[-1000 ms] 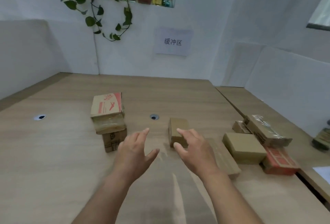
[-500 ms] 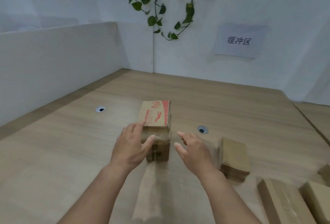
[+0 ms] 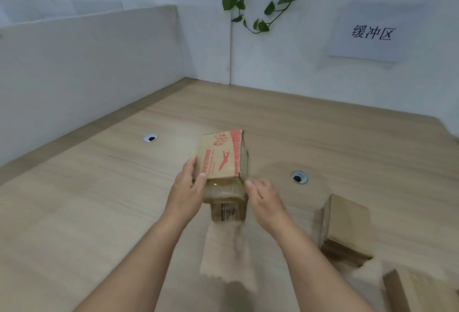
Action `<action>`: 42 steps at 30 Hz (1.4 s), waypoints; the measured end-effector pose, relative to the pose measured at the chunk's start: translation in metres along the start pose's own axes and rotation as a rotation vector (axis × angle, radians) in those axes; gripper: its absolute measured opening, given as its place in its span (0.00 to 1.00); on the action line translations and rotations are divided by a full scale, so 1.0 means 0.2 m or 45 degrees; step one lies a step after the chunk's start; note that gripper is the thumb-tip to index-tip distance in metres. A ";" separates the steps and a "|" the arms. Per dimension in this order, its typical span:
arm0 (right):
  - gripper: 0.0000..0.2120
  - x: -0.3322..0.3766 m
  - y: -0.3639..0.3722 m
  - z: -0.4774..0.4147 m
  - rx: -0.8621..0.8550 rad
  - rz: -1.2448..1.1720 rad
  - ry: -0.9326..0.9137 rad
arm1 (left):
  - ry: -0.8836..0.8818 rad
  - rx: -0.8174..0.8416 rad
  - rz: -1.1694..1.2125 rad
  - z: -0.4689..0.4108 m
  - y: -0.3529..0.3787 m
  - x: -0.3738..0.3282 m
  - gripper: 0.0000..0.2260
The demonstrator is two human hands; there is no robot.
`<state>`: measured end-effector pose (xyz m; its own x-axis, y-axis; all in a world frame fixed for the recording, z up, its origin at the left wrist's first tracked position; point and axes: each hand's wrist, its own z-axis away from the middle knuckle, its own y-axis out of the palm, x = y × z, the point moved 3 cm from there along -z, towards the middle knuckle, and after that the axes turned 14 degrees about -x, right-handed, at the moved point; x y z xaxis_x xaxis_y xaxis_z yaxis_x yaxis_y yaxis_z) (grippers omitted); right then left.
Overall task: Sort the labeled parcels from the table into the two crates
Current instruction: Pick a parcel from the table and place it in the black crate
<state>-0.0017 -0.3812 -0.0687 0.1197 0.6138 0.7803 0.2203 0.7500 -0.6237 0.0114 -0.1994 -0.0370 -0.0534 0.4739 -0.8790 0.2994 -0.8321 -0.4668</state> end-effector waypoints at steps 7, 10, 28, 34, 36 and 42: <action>0.28 0.18 -0.12 0.13 0.084 -0.628 0.099 | -0.167 0.035 0.339 0.17 -0.13 -0.07 0.14; 0.34 0.25 -0.13 0.18 0.083 -0.707 0.035 | -0.273 0.043 0.384 0.22 -0.21 -0.10 0.23; 0.13 0.58 0.12 0.48 0.586 -0.888 0.134 | -0.463 -0.165 0.933 0.48 -0.70 0.05 0.16; 0.16 0.65 0.20 0.53 0.639 -0.864 -0.070 | -0.365 -0.460 0.378 0.55 -0.87 0.12 0.12; 0.17 0.68 0.23 0.57 0.640 -0.808 -0.133 | -0.360 -0.377 0.349 0.58 -0.91 0.14 0.19; 0.14 0.83 0.34 0.71 0.725 -0.707 -0.238 | -0.344 -0.290 0.489 0.66 -1.12 0.24 0.36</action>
<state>-0.1040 -0.1932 0.0113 -0.0366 0.1088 0.9934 -0.3319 0.9363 -0.1148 -0.1844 -0.0289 0.0116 -0.1336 0.0302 -0.9906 0.5439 -0.8333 -0.0988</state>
